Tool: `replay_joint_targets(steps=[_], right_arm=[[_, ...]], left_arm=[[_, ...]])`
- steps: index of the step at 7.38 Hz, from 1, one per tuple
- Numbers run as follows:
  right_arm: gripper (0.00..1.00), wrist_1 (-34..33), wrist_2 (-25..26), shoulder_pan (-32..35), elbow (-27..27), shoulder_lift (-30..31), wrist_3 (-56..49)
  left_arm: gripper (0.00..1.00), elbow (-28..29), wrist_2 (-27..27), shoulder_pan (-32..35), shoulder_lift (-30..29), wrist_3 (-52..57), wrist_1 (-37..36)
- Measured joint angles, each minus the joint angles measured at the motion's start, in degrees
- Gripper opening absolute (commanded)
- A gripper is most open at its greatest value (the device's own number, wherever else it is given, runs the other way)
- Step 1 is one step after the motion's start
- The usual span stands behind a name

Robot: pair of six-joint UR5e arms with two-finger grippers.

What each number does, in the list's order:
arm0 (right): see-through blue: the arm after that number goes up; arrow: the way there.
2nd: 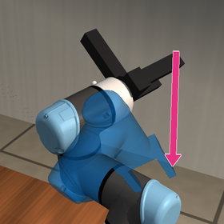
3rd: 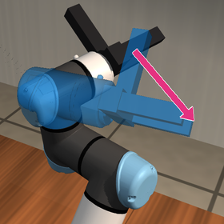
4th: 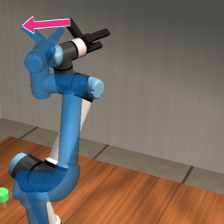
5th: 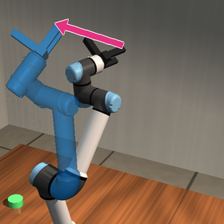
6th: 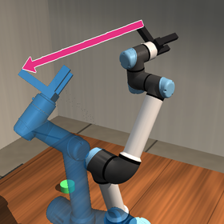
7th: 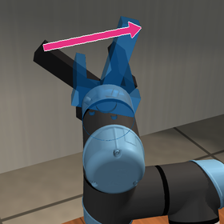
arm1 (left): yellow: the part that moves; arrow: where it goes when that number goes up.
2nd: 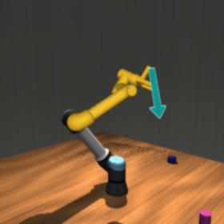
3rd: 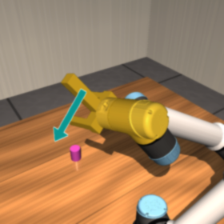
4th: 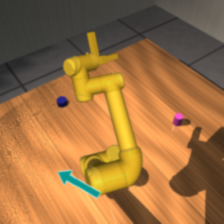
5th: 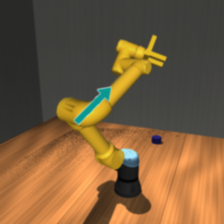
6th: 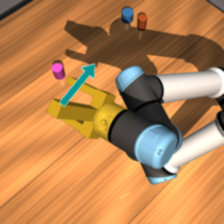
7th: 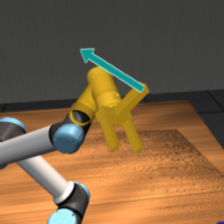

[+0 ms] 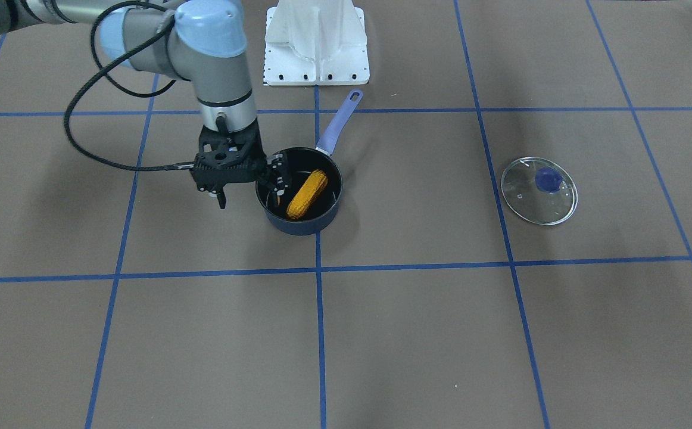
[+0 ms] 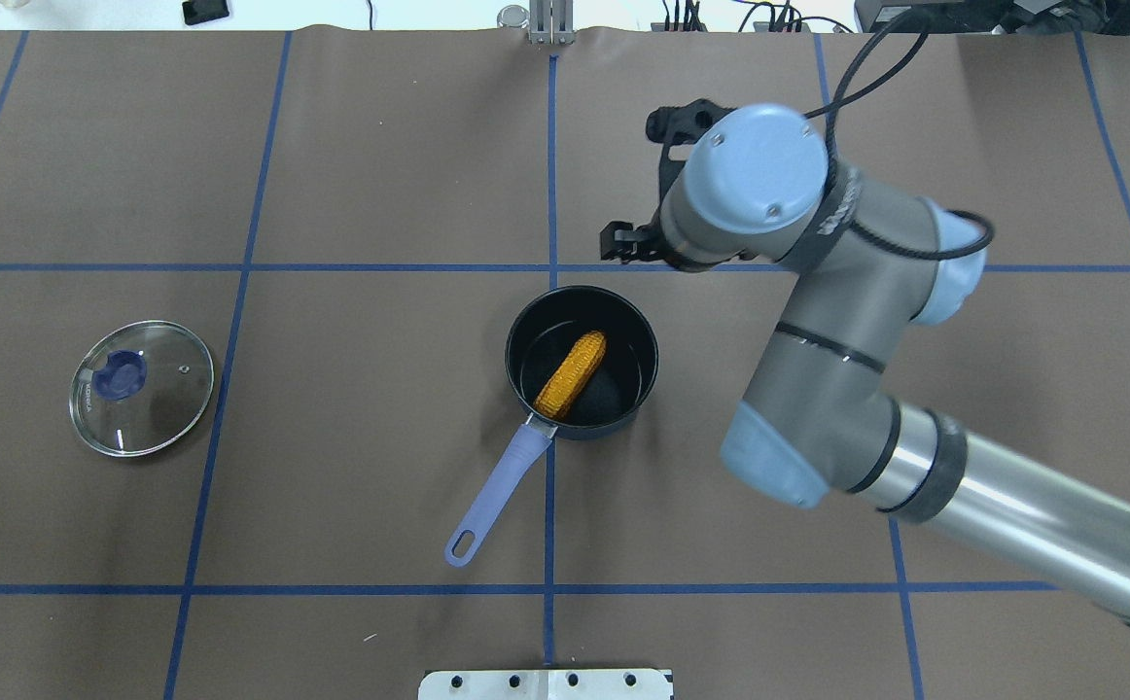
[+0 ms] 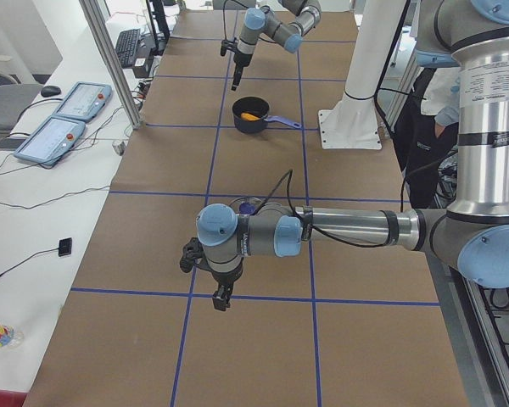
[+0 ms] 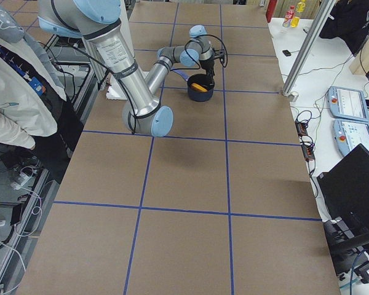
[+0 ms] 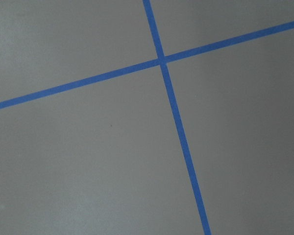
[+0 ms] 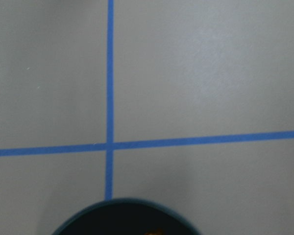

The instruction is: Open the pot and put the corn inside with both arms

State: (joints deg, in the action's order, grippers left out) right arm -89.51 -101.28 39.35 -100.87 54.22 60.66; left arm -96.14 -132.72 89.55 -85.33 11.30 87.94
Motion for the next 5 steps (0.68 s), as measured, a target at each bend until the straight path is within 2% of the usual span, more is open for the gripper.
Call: replay_joint_targets(steps=[2,5], right_arm=[[1.00,0.2,-11.6,12.7,0.2,5.7,-19.2],[1.00,0.3,-25.1,30.5,1.6,16.8,-43.9]], left_arm=[[0.98,-0.5,-0.1,0.4,0.1,-8.9,0.3],[0.98,-1.4,-2.6,0.4,0.0,-11.4,0.6]])
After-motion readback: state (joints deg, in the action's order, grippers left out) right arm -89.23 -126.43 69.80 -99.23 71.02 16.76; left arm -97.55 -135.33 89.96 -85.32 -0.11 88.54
